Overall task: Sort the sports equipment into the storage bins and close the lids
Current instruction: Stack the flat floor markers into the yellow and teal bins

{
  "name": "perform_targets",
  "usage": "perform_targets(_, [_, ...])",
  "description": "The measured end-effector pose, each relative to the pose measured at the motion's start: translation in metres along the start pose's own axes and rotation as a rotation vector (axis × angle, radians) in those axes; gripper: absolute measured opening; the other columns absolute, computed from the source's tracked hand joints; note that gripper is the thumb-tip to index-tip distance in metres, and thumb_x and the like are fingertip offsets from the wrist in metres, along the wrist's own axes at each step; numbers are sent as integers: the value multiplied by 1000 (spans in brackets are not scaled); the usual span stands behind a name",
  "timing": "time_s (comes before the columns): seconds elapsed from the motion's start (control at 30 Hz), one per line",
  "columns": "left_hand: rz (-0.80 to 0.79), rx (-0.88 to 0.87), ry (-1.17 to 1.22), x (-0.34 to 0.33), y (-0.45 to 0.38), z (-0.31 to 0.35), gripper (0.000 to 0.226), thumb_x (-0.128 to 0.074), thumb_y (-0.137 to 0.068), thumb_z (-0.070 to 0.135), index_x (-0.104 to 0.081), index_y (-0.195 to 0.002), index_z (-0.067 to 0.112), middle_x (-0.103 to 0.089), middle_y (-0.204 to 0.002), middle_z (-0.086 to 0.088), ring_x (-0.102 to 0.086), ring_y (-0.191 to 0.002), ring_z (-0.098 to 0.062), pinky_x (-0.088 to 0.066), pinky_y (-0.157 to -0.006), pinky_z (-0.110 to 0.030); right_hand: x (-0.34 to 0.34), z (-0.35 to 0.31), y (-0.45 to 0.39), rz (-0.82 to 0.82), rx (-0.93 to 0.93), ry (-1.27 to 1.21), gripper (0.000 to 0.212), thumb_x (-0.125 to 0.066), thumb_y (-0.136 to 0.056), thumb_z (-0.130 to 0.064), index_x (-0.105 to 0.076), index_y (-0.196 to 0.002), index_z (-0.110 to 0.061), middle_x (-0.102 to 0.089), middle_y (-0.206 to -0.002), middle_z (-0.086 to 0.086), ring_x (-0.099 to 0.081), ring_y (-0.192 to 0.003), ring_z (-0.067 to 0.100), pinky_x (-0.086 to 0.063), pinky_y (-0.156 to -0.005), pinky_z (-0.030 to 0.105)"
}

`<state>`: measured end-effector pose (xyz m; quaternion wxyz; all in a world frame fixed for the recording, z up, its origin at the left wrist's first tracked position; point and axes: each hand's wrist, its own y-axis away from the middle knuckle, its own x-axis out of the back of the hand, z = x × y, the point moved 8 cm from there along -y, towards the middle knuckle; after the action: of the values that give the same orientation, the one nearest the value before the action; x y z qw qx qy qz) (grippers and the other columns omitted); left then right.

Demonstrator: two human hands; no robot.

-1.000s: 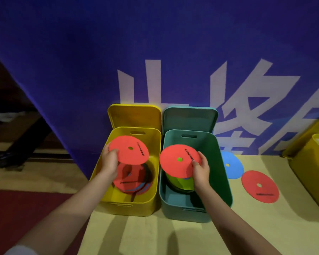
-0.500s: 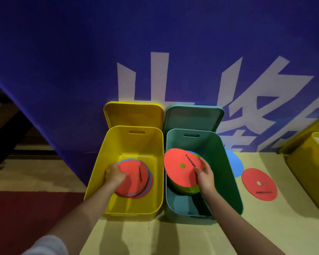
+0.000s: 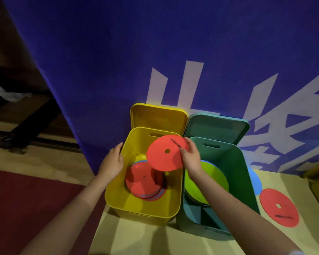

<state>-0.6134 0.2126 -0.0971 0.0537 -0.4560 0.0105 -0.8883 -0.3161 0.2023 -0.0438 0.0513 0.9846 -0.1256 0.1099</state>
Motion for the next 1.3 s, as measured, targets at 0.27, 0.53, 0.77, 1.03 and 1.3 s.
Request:
perform_targets(0.27, [106,-5,7,4,15,5,44,-41,-98,14,-40,-142,15,-66,-111,-22,-62,-94,-40,-44,-69,-42,-122,63,10,-97,-101,260,54,-48,-90,-3,-36,-143,-10,-58,-128,19,-54,-119,35,-40,-96,35])
perform_targets(0.53, [141,38,150,8,15,-3,39,-42,-98,17,-46,-135,25,-68,-112,-9,-63,-96,-33,-49,-74,-43,-136,155,16,-229,-169,785,67,-66,-85,-31,-35,-141,-11,-46,-139,13,-40,-130,30,-32,-105,36])
perform_targets(0.77, [153,-14,99,12,15,3,41,-41,-93,21,-51,-132,17,-62,-117,-10,-58,-104,-30,-48,-83,-40,-118,124,4,-75,-204,679,65,-65,-84,-41,-41,-136,-9,-47,-128,20,-41,-123,37,-37,-99,41])
perform_targets(1.03, [280,-246,-31,15,42,103,42,-47,-82,25,-61,-120,14,-61,-113,-8,-59,-102,-30,-48,-85,-43,-8,-15,7,-61,136,-95,30,-60,-92,-14,-57,-121,-11,-56,-88,0,-52,-77,8,-46,-77,29])
perform_targets(1.3, [-89,-387,371,-103,86,286,35,-52,-88,5,-60,-121,16,-58,-113,-3,-58,-93,-14,-47,-88,-34,219,48,24,251,-32,-67,26,-55,-91,-14,-59,-116,-14,-65,-89,6,-60,-81,19,-50,-80,37])
